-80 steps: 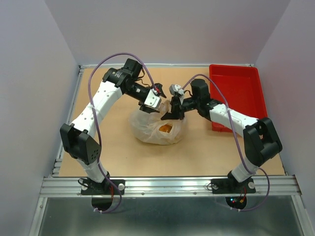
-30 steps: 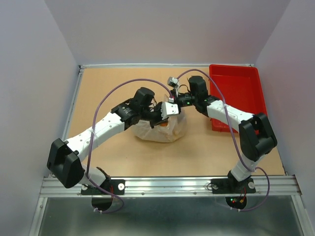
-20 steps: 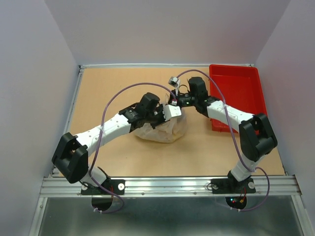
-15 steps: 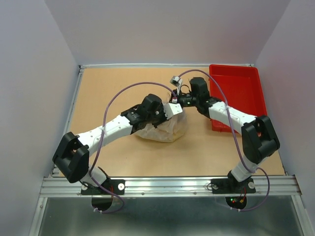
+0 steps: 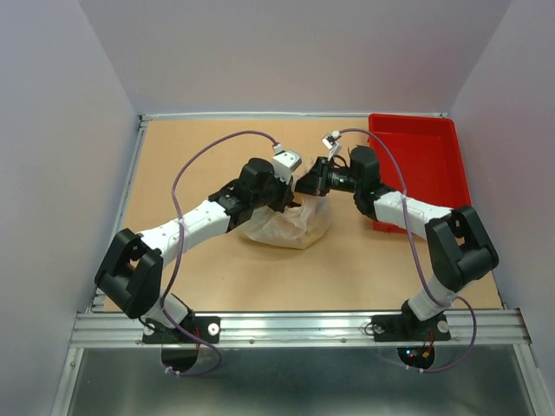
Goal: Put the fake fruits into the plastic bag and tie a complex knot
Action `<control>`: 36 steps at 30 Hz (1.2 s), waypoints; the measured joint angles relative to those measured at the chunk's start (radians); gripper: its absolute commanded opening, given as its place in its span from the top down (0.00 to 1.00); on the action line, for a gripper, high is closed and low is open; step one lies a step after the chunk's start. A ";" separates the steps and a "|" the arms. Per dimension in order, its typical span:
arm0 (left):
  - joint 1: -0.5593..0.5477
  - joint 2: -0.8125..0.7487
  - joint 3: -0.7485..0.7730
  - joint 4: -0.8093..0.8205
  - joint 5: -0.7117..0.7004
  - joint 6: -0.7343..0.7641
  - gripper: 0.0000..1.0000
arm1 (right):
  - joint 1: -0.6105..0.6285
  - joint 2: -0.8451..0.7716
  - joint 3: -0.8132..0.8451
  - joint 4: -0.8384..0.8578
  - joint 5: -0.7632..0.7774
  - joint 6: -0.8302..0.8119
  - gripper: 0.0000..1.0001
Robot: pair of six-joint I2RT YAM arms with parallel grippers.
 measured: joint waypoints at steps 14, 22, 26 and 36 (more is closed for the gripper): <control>0.072 0.026 -0.068 0.235 0.032 -0.454 1.00 | -0.005 0.003 -0.134 0.337 0.139 0.450 0.99; 0.128 0.047 -0.093 0.323 0.165 -0.527 1.00 | 0.015 -0.011 -0.159 0.399 0.087 0.448 0.50; 0.124 0.047 -0.121 0.357 0.199 -0.529 1.00 | -0.007 -0.082 -0.148 0.315 -0.002 0.336 0.37; 0.126 0.023 -0.157 0.346 0.203 -0.499 1.00 | -0.149 -0.307 0.008 -0.220 -0.126 -0.166 0.00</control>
